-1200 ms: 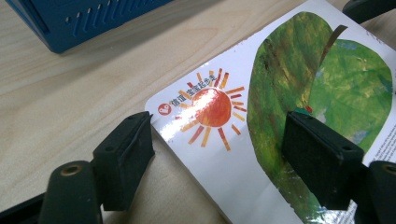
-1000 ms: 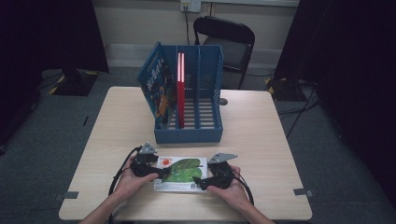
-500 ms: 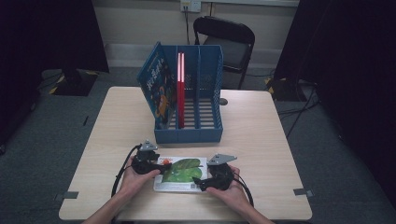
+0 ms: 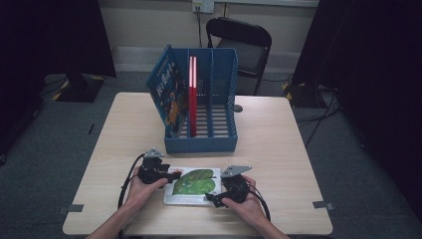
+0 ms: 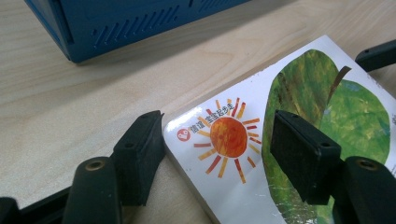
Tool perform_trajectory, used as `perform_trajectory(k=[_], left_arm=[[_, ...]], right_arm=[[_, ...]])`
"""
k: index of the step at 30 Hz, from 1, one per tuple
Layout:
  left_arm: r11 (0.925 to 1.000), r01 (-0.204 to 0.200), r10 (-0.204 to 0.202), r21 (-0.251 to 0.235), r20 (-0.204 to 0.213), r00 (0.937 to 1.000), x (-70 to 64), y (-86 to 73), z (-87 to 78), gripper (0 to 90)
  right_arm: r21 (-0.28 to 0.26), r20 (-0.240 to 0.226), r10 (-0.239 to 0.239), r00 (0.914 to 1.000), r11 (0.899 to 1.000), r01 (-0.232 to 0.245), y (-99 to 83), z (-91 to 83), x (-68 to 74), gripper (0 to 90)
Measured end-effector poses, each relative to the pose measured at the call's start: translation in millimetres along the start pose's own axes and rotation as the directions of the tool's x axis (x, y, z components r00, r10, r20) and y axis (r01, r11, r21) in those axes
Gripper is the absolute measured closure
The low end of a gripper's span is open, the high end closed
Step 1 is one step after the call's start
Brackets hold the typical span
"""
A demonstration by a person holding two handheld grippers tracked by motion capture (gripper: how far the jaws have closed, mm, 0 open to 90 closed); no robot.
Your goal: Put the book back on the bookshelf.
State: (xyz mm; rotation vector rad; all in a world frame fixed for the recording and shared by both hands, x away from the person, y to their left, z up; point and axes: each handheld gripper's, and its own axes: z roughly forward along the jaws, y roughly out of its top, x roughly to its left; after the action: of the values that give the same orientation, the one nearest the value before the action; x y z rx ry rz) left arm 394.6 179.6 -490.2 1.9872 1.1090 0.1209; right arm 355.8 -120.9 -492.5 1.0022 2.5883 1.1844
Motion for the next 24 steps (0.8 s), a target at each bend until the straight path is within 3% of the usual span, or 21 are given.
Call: perform_trajectory(k=[6, 9, 16, 20, 24], left_arm=[[1.0, 0.01, -0.01, 0.001, 0.019, 0.9998, 1.8, 0.3, -2.2, 34.4], [0.9995, 0.024, -0.023, -0.021, 0.038, 0.999, 2.7, 1.3, -4.6, 34.5], [0.9995, 0.027, -0.026, -0.018, 0.039, 0.9989, 3.0, 1.1, -3.7, 34.7], [0.9996, 0.026, -0.026, 0.009, 0.034, 0.9991, 2.2, -0.7, 0.0, 33.0], [0.9996, 0.028, -0.028, 0.003, 0.029, 0.9992, 1.9, -0.2, -0.3, 33.7]], right_arm=[[0.009, -0.014, -0.019, 0.9997, 1.0, 0.019, -2.7, -3.7, 2.7, 10.1], [0.011, -0.016, -0.026, 0.9995, 1.0, 0.026, -3.4, -5.6, 3.9, 11.1], [0.03, -0.047, -0.027, 0.9985, 0.999, 0.028, -7.7, -11.8, 5.4, 13.6], [0.042, -0.043, -0.041, 0.9982, 0.998, 0.042, -9.8, -12.4, 7.8, 13.3], [0.049, -0.022, -0.068, 0.9974, 0.996, 0.069, -11.4, -11.0, 12.0, 11.4]])
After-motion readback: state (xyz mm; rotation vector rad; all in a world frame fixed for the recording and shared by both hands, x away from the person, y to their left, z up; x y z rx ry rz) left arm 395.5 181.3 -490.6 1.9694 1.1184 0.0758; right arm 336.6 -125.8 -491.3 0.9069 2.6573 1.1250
